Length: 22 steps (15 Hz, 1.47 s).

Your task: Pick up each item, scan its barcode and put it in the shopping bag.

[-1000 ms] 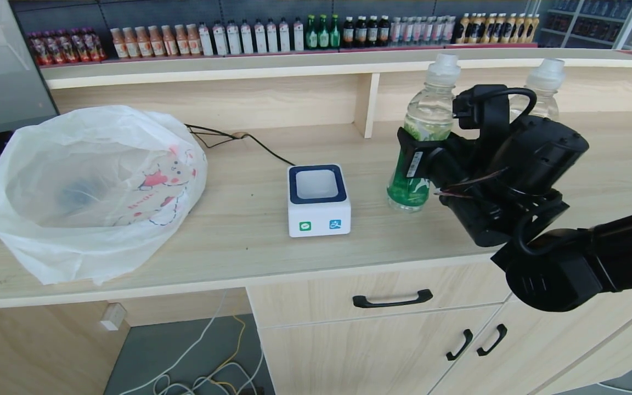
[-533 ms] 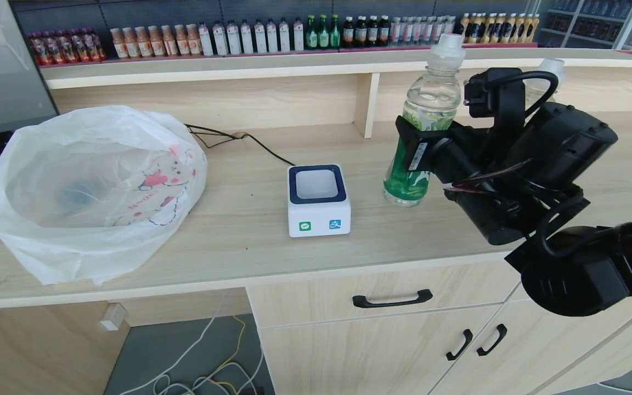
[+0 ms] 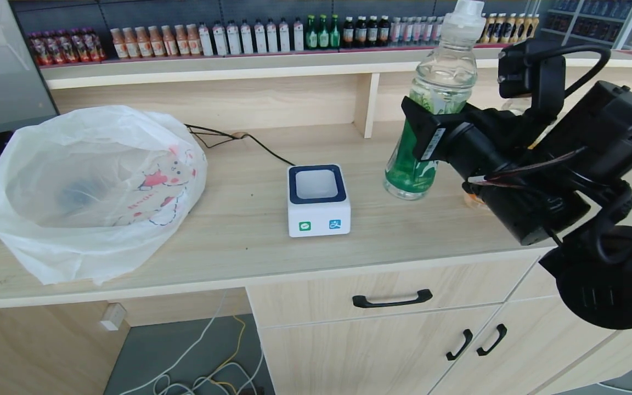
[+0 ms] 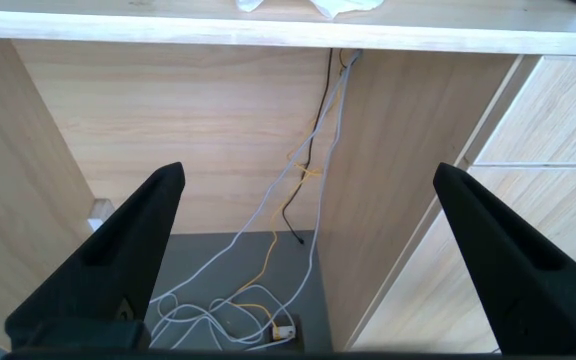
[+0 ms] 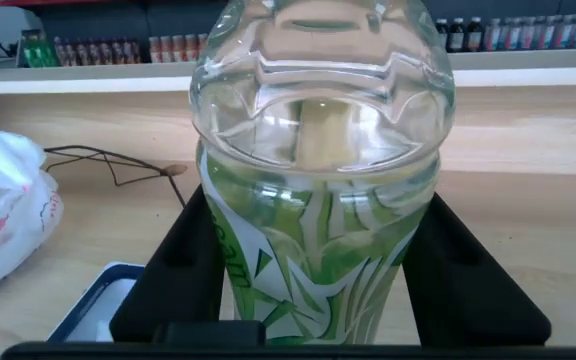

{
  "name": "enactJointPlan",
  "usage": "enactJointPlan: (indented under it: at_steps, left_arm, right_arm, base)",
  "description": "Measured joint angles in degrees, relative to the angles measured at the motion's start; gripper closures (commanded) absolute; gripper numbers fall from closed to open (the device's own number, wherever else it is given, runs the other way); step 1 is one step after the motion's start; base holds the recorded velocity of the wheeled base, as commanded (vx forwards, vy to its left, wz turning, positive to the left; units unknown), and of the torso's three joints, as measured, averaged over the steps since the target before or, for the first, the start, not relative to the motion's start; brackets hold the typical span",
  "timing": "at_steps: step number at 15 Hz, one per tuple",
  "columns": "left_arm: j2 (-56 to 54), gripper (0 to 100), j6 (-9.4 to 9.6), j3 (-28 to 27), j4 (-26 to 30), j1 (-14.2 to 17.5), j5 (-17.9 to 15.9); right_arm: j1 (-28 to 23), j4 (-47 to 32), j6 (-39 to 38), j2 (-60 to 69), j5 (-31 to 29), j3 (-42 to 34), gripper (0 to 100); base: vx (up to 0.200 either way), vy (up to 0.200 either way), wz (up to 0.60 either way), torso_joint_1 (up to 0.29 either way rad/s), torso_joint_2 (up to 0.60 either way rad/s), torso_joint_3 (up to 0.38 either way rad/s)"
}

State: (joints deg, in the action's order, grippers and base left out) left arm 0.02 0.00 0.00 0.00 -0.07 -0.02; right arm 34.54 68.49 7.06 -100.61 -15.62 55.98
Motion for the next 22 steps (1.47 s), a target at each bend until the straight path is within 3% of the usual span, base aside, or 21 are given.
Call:
enactJointPlan:
  at_steps: [2, 6, 9, 14, 22]
  left_arm:
    - [0.0, 0, 0.0, 0.0, 0.0, 0.0, 0.0]
    - [0.0, 0, 0.0, 0.0, 0.0, 0.0, 0.0]
    - [0.0, 0, 0.0, 0.0, 0.0, 0.0, 0.0]
    - [0.0, 0, 0.0, 0.0, 0.0, 0.0, 0.0]
    - [0.0, 0, 0.0, 0.0, 0.0, 0.0, 0.0]
  right_arm:
    - [0.5, 0.0, 0.1, 1.3, 3.3, -0.5, 100]
    - [1.4, 0.2, 0.1, 4.9, 4.5, -2.9, 100]
    - [3.9, 0.1, -0.3, 8.4, 6.0, -9.1, 100]
    - [4.8, 0.2, -2.0, 16.0, 19.6, -19.7, 100]
    - [4.8, 0.2, -21.9, 26.7, 28.2, -30.8, 100]
  base:
    - [0.0, 0.0, 0.0, 0.0, 0.0, 0.0]
    - [0.0, 0.0, 0.0, 0.0, 0.0, 0.0]
    - [0.0, 0.0, 0.0, 0.0, 0.0, 0.0]
    - [0.0, 0.0, 0.0, 0.0, 0.0, 0.0]
    - [0.0, 0.0, 0.0, 0.0, 0.0, 0.0]
